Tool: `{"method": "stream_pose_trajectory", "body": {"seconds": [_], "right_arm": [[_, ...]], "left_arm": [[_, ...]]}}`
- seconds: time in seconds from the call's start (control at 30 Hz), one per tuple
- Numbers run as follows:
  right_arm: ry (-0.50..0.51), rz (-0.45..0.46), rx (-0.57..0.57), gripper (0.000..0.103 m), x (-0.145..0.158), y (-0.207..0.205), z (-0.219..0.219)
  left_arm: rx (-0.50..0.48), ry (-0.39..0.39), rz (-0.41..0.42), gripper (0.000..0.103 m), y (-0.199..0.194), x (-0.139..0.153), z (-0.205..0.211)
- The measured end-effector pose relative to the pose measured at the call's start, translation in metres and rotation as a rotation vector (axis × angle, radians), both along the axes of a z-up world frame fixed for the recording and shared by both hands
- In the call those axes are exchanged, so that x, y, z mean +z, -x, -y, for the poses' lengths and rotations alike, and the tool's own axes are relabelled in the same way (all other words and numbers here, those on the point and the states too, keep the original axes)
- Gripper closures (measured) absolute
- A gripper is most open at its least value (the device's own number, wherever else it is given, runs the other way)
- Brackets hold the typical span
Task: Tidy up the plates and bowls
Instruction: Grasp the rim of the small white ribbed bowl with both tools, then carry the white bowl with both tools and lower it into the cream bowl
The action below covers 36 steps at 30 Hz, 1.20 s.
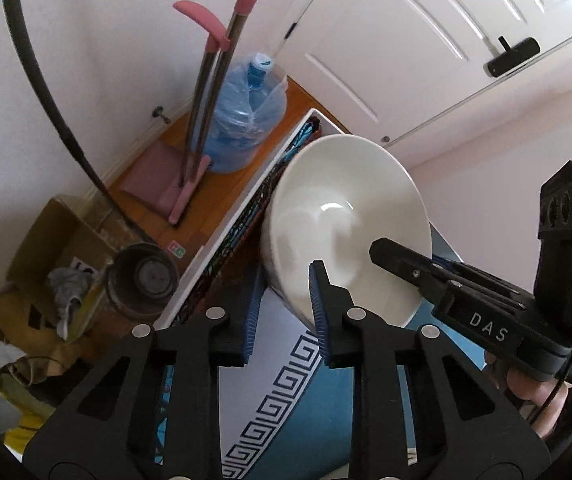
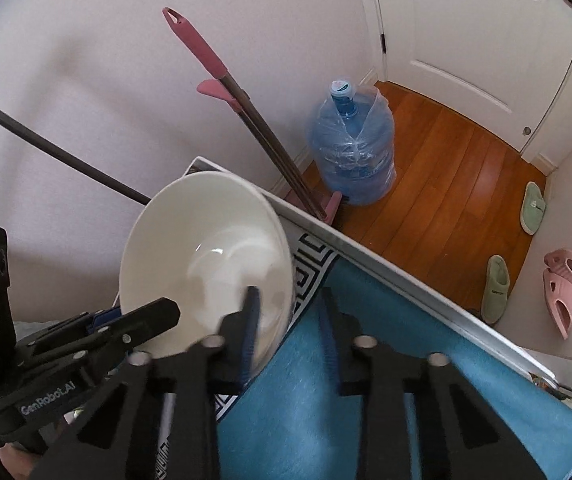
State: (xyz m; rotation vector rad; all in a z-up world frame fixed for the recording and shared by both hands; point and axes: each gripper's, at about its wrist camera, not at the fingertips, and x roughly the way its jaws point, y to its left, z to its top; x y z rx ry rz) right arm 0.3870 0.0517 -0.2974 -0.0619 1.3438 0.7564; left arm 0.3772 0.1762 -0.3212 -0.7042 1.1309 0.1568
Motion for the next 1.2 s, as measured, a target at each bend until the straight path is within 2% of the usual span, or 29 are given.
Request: {"method": "stream_pose_trajectory", "body": {"seconds": [0.07, 0.2, 0.37, 0.57, 0.67, 0.83, 1.0, 1.2], "right_arm": [[-0.021, -0.008, -0.002, 0.089, -0.001, -0.001, -0.001], [-0.002, 0.026, 0.005, 0.089, 0.0, 0.001, -0.005], [-0.025, 0.036, -0.004, 0.089, 0.003, 0.004, 0.001], [-0.076, 0.088, -0.032, 0.089, 0.032, 0.018, 0.022], [-0.085, 0.128, -0.045, 0.089, 0.053, 0.028, 0.037], [-0.124, 0.173, -0.079, 0.089, 0.092, 0.055, 0.08], [-0.137, 0.215, -0.111, 0.089, 0.125, 0.091, 0.135], [-0.122, 0.248, -0.188, 0.089, 0.148, 0.138, 0.219]], "left_arm": [[-0.007, -0.018, -0.002, 0.082, -0.003, 0.0, 0.001], [-0.022, -0.054, 0.001, 0.082, -0.003, 0.002, 0.006], [-0.039, -0.104, 0.025, 0.082, 0.0, 0.014, 0.013], [-0.067, -0.164, 0.076, 0.082, 0.013, 0.047, 0.036], [-0.079, -0.159, 0.106, 0.082, 0.023, 0.068, 0.052], [-0.104, -0.189, 0.153, 0.083, 0.05, 0.107, 0.094], [-0.141, -0.203, 0.193, 0.083, 0.081, 0.141, 0.154], [-0.236, -0.193, 0.227, 0.083, 0.108, 0.164, 0.24]]}}
